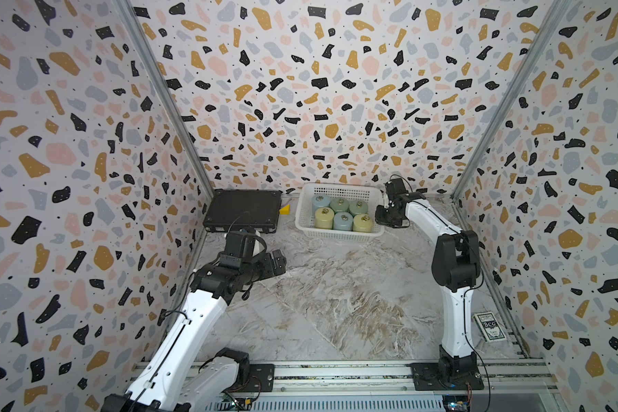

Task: Take the tea canister out of the basket
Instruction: Move the basket to the center of the board.

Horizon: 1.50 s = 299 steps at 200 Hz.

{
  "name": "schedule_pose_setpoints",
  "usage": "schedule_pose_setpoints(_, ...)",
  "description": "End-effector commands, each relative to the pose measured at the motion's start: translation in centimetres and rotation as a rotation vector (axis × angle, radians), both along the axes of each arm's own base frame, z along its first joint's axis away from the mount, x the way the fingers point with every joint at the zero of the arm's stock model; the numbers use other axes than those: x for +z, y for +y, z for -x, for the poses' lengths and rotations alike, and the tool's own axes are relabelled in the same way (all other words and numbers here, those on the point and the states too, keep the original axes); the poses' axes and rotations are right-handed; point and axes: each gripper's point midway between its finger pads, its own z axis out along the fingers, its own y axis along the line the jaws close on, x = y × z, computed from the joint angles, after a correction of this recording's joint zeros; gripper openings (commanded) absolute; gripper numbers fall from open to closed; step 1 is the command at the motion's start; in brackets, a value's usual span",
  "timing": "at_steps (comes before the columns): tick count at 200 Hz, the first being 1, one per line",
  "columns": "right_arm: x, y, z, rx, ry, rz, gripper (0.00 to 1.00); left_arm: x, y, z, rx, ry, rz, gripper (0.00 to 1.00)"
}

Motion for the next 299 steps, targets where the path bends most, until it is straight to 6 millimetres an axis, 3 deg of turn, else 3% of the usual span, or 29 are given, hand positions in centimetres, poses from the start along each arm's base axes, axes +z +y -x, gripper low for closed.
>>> schedule_pose_setpoints(1,3.2,-1.1,4.5,0.076,-0.006,0.043,0.00,0.5,-0.6,-0.3,-0.035,-0.025,0.011,1.00)
schedule_pose_setpoints(60,1.4,-2.2,13.2,0.117,0.055,0.008,0.00,-0.2,-1.2,-0.3,-0.055,-0.009,0.024,1.00)
schedule_pose_setpoints(86,0.4,-2.3,15.8,0.141,0.074,-0.012,0.00,-0.2,-1.4,-0.4,-0.068,-0.007,0.024,1.00)
schedule_pose_setpoints(121,-1.0,-0.7,17.7,0.238,0.112,-0.037,0.00,-0.1,-1.7,-0.5,-0.082,-0.002,0.017,1.00)
schedule_pose_setpoints(175,-1.9,0.5,17.6,0.224,0.133,-0.043,0.01,0.0,-1.4,0.0,-0.078,-0.003,-0.001,1.00)
schedule_pose_setpoints(202,-2.0,0.6,17.6,0.215,0.128,-0.032,0.12,-0.3,-1.3,0.1,-0.071,0.004,-0.004,1.00)
schedule_pose_setpoints(230,-1.0,0.1,17.3,0.215,0.105,-0.005,0.39,-0.3,-1.5,0.0,-0.076,0.021,-0.008,1.00)
schedule_pose_setpoints(256,1.2,-0.5,17.1,0.204,0.054,0.018,0.60,-0.2,-1.7,-0.1,-0.088,0.035,-0.022,1.00)
schedule_pose_setpoints(269,2.6,-0.7,17.2,0.196,0.018,0.019,0.66,-0.2,-1.9,-0.3,-0.096,0.036,-0.035,1.00)
schedule_pose_setpoints(275,3.1,-0.8,17.3,0.193,0.003,0.017,0.77,-0.2,-2.0,-0.4,-0.101,0.036,-0.043,1.00)
schedule_pose_setpoints(281,3.8,-0.9,17.5,0.189,-0.015,0.012,0.79,-0.3,-2.2,-0.5,-0.103,0.034,-0.052,1.00)
schedule_pose_setpoints(285,4.2,-0.9,17.6,0.189,-0.023,0.007,0.89,-0.3,-2.2,-0.6,-0.104,0.033,-0.062,1.00)
schedule_pose_setpoints(299,5.5,-0.8,18.2,0.194,-0.049,-0.016,0.99,-0.2,-2.7,-1.0,-0.111,0.027,-0.098,1.00)
